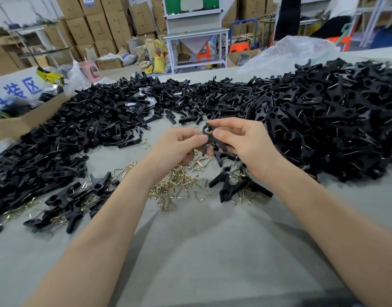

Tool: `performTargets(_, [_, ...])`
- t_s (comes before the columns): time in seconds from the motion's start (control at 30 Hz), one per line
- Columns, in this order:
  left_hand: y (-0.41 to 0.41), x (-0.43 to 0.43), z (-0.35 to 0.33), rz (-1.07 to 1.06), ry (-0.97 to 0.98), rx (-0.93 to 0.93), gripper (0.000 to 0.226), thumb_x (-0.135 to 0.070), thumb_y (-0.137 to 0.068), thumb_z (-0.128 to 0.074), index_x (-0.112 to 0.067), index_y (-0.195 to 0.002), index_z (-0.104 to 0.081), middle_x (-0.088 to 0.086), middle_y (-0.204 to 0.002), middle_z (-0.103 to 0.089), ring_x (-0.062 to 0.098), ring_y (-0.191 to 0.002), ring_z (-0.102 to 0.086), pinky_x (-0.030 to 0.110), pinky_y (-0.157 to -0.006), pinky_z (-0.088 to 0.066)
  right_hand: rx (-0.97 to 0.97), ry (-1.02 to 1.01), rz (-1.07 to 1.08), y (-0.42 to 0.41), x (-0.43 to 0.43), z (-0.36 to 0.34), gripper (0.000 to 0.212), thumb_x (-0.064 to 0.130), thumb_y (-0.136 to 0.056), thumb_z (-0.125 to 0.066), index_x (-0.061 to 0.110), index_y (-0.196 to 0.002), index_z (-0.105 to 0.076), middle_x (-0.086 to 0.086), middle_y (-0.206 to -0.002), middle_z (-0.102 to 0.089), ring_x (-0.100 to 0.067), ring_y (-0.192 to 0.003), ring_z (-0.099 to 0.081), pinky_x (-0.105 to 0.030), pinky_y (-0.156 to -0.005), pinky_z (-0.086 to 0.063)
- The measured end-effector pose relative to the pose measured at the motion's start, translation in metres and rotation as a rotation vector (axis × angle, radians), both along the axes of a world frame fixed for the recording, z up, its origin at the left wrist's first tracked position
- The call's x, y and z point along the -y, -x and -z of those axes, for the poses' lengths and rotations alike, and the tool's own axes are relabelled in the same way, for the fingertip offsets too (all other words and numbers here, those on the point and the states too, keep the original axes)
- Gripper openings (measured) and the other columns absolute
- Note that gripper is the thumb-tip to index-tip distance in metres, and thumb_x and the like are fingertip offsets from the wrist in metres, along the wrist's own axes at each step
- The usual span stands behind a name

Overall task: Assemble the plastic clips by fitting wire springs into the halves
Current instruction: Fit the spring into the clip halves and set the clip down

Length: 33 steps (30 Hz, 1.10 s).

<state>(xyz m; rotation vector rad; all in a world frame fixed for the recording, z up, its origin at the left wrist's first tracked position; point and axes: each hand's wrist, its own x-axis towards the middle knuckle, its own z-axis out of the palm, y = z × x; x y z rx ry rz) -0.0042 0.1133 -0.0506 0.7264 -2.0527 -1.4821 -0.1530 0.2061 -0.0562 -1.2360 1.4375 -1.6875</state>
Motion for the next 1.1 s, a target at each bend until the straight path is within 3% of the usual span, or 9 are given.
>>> performTargets(0.33, [0.001,0.001,0.004,0.034,0.016,0.006,0.016,-0.022,-0.093,-0.059,-0.013,-0.091,-0.073,0.001,-0.08,-0.073,0.006,-0.045,-0.032,0.013,-0.043,-0.026,0.17,-0.012,-0.049,0.002,0.004,0.009,0.011,0.0,-0.082,-0.069,0.006,-0.092,-0.069,-0.016,-0.088,-0.072,-0.025,-0.077,-0.07,-0.033,-0.076,-0.059])
performTargets(0.43, [0.0,0.004,0.007,0.051,-0.011,0.005,0.017,-0.032,-0.084,-0.065,-0.017,-0.084,-0.074,-0.009,-0.052,-0.045,0.006,-0.044,-0.027,0.015,-0.043,-0.024,0.157,-0.019,-0.07,0.004,0.005,0.009,0.01,0.004,-0.082,-0.069,0.011,-0.088,-0.072,-0.009,-0.083,-0.073,-0.02,-0.076,-0.067,-0.031,-0.077,-0.057])
performTargets(0.5, [0.001,0.005,0.01,0.071,-0.043,-0.008,0.021,-0.036,-0.076,-0.067,-0.017,-0.081,-0.074,-0.009,-0.049,-0.034,0.007,-0.044,-0.026,0.016,-0.044,-0.023,0.129,-0.014,-0.063,0.004,0.005,0.008,0.011,0.006,-0.084,-0.068,0.015,-0.085,-0.074,-0.004,-0.078,-0.073,-0.013,-0.072,-0.065,-0.024,-0.071,-0.056])
performTargets(0.6, [0.003,0.005,0.01,0.094,-0.065,-0.027,0.042,-0.038,-0.072,-0.07,-0.004,-0.097,-0.07,-0.003,-0.06,-0.057,0.006,-0.045,-0.028,0.016,-0.044,-0.023,0.062,-0.013,-0.054,0.0,0.003,0.006,0.011,0.008,-0.088,-0.065,0.013,-0.087,-0.074,-0.012,-0.08,-0.071,-0.017,-0.072,-0.064,-0.03,-0.072,-0.057])
performTargets(0.7, [0.004,0.004,0.008,0.101,-0.075,-0.037,0.036,-0.032,-0.075,-0.072,-0.014,-0.106,-0.07,0.007,-0.078,-0.07,0.005,-0.044,-0.031,0.015,-0.041,-0.023,-0.011,0.004,-0.09,-0.006,-0.001,0.003,0.017,0.016,-0.093,-0.059,0.01,-0.091,-0.075,-0.028,-0.081,-0.066,-0.027,-0.074,-0.06,-0.047,-0.077,-0.052])
performTargets(0.8, [0.003,0.001,0.006,0.061,-0.033,-0.048,0.031,-0.038,-0.07,-0.074,-0.022,-0.096,-0.075,0.035,-0.085,-0.061,0.007,-0.043,-0.028,0.016,-0.042,-0.02,-0.094,-0.006,-0.045,-0.01,-0.002,-0.003,0.031,0.03,-0.098,-0.05,0.022,-0.086,-0.077,0.0,-0.065,-0.064,-0.016,-0.074,-0.059,-0.032,-0.065,-0.05])
performTargets(0.87, [0.003,0.0,0.007,0.027,0.042,-0.073,0.022,-0.035,-0.078,-0.072,-0.026,-0.097,-0.075,0.03,-0.08,-0.065,0.006,-0.043,-0.028,0.015,-0.042,-0.022,-0.112,-0.032,-0.047,-0.01,-0.003,-0.005,0.036,0.034,-0.1,-0.045,0.03,-0.082,-0.077,0.007,-0.062,-0.064,-0.007,-0.068,-0.058,-0.023,-0.059,-0.048])
performTargets(0.97, [0.006,-0.005,0.01,-0.033,0.132,-0.145,0.018,-0.027,-0.087,-0.067,-0.031,-0.104,-0.072,0.004,-0.067,-0.071,0.006,-0.043,-0.029,0.016,-0.043,-0.023,-0.037,-0.089,-0.134,-0.006,-0.004,-0.007,0.041,0.039,-0.101,-0.039,0.032,-0.088,-0.077,0.007,-0.085,-0.073,-0.01,-0.082,-0.066,-0.03,-0.078,-0.051])
performTargets(1.1, [0.011,-0.009,0.017,-0.11,0.184,-0.199,0.015,-0.028,-0.09,-0.065,-0.018,-0.087,-0.076,0.014,-0.064,-0.069,0.01,-0.043,-0.026,0.018,-0.041,-0.022,0.114,-0.19,-0.219,-0.002,-0.001,-0.006,0.047,0.046,-0.101,-0.034,0.024,-0.101,-0.076,0.014,-0.118,-0.065,-0.01,-0.117,-0.054,-0.042,-0.1,-0.046])
